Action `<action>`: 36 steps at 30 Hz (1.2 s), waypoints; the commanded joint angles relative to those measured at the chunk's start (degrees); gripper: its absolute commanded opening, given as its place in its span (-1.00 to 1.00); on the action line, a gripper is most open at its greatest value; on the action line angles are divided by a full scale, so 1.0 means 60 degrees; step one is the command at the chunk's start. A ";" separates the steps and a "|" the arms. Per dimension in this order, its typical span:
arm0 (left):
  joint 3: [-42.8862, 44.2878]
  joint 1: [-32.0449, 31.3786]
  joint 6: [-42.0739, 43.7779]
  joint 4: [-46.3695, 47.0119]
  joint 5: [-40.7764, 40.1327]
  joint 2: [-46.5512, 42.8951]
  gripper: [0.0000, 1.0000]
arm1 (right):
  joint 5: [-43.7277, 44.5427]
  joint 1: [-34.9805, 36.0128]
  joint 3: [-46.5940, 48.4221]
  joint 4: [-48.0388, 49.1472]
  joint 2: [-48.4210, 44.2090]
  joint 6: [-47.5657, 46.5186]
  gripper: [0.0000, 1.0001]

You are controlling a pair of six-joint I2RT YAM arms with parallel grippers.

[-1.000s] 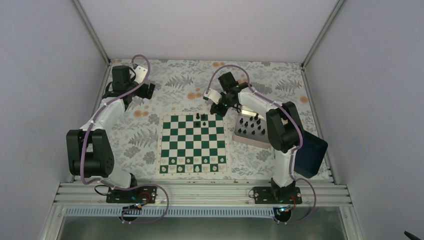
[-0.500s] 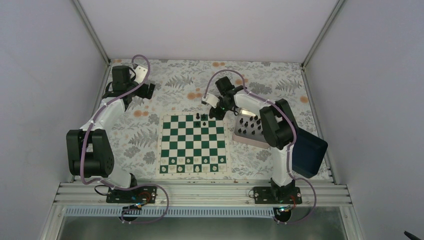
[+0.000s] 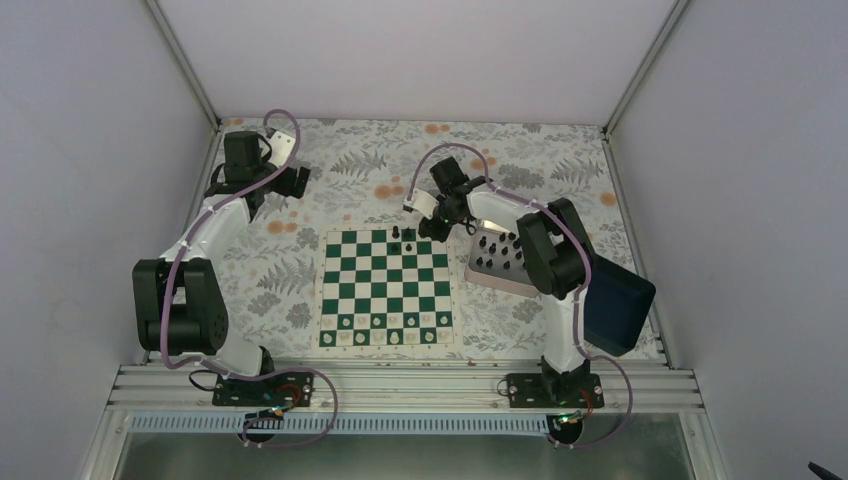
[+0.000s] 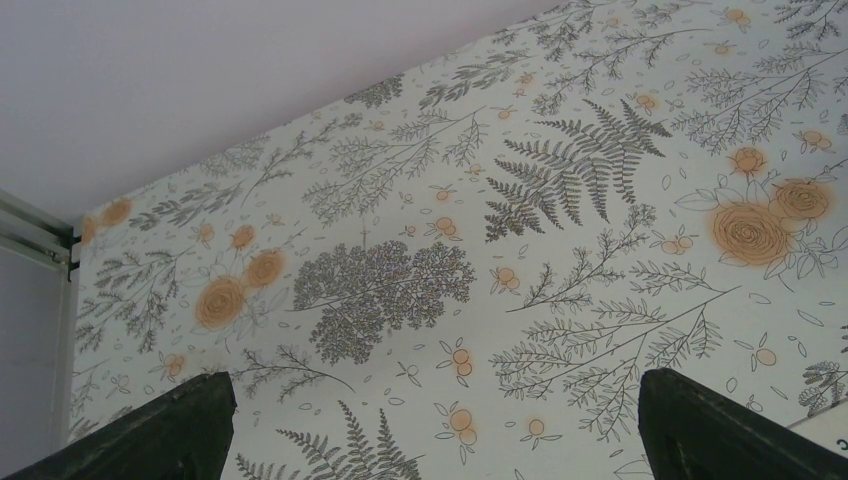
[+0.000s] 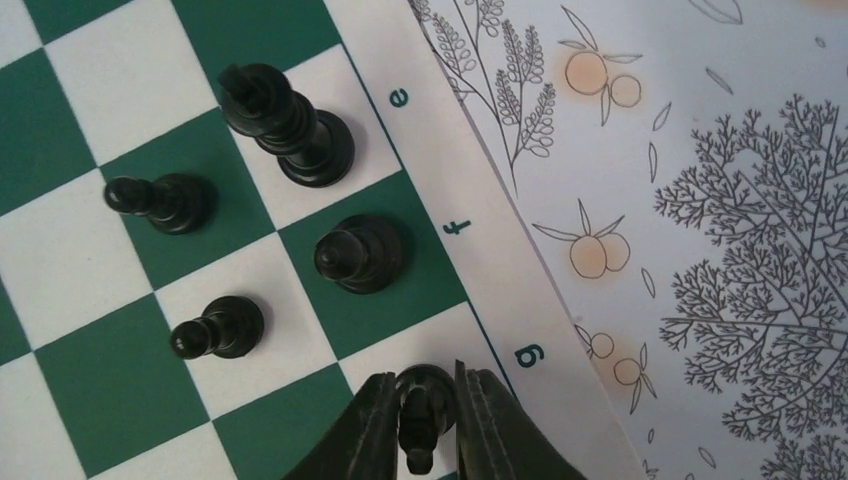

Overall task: Set up the chess pieces on the board
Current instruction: Place the chess piece on the chessboard, then pick up the chess piece from the storage box.

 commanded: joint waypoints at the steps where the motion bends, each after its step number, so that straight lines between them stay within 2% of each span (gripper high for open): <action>1: -0.0058 -0.0014 0.0049 -0.0003 0.0171 -0.0029 1.00 | 0.0304 0.0118 -0.0244 0.0260 -0.0010 -0.0057 -0.50; 6: -0.0057 -0.0017 0.0062 0.0006 0.0213 -0.0064 1.00 | 0.0556 0.0099 -0.0475 0.0283 -0.0685 -0.0009 -0.26; 14: -0.0028 -0.0016 0.0093 -0.0009 0.0285 -0.0022 1.00 | 0.0527 -0.0317 -0.1380 -0.0035 -0.2374 0.0276 -0.21; 21: 0.0016 -0.0012 0.0107 0.0004 0.0399 0.0099 1.00 | 0.0803 -0.1512 -0.2053 -0.0688 -0.3507 0.0171 -0.30; 27: 0.0031 -0.0016 0.0108 0.0019 0.0501 0.0169 1.00 | 0.1277 -0.2943 -0.2530 -0.0941 -0.3777 -0.0238 -0.42; 36: -0.0035 -0.0027 0.0133 0.0033 0.0499 0.0151 1.00 | 0.1609 -0.3779 -0.3204 -0.0776 -0.3777 -0.0371 -0.44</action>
